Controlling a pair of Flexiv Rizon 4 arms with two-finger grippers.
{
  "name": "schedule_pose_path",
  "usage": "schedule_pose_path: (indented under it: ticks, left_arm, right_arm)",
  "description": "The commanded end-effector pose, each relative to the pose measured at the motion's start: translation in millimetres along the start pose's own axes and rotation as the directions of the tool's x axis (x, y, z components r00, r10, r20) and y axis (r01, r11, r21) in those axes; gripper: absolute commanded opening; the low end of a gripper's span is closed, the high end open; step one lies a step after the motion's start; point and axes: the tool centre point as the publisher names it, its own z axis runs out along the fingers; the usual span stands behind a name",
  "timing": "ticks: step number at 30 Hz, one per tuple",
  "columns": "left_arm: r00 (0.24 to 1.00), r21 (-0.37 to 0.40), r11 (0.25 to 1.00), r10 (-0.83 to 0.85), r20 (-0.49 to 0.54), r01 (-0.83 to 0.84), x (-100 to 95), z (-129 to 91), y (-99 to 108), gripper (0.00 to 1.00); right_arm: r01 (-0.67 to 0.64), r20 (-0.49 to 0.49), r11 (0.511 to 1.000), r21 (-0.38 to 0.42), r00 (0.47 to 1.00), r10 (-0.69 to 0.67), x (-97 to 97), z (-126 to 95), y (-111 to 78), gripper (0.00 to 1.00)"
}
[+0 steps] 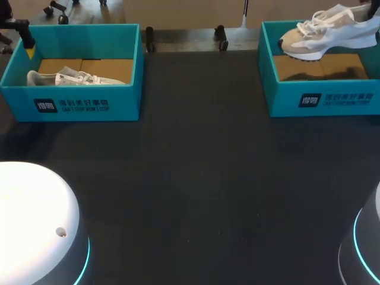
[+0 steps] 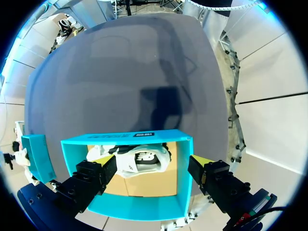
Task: Take the shoe out of the shoebox, open the shoe tongue, remove and reinsert the insole, then place the shoe into the shoebox
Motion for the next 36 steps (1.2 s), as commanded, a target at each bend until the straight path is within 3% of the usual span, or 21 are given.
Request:
schedule_pose_path:
  ticks: [1, 10, 17, 22, 36]
  left_arm:
    - [1.000, -0.002, 1.000, 0.001, -0.002, -0.001, 0.3, 0, -1, 1.00]
    - [1.000, -0.002, 1.000, 0.001, -0.002, -0.001, 0.3, 0, -1, 1.00]
    - [1.000, -0.002, 1.000, 0.001, -0.002, -0.001, 0.3, 0, -1, 1.00]
    - [1.000, -0.002, 1.000, 0.001, -0.002, -0.001, 0.3, 0, -1, 1.00]
    - [1.000, -0.002, 1.000, 0.001, -0.002, -0.001, 0.3, 0, -1, 1.00]
  right_arm:
    - [-0.005, -0.009, 1.000, -0.016, 1.000, 0.005, -1.6, -6, -5.4, 0.00]
    - [-0.001, -0.020, 1.000, 0.009, 1.000, 0.001, 19.7, -29, -14.8, 0.00]
    - [0.020, -0.067, 1.000, -0.019, 0.998, -0.021, 49.1, -53, -37.3, 0.00]
    - [0.027, -0.047, 1.000, -0.003, 0.999, -0.027, 72.8, -76, -49.7, 0.00]
    - [0.027, -0.047, 1.000, -0.003, 0.999, -0.027, 72.8, -76, -49.7, 0.00]
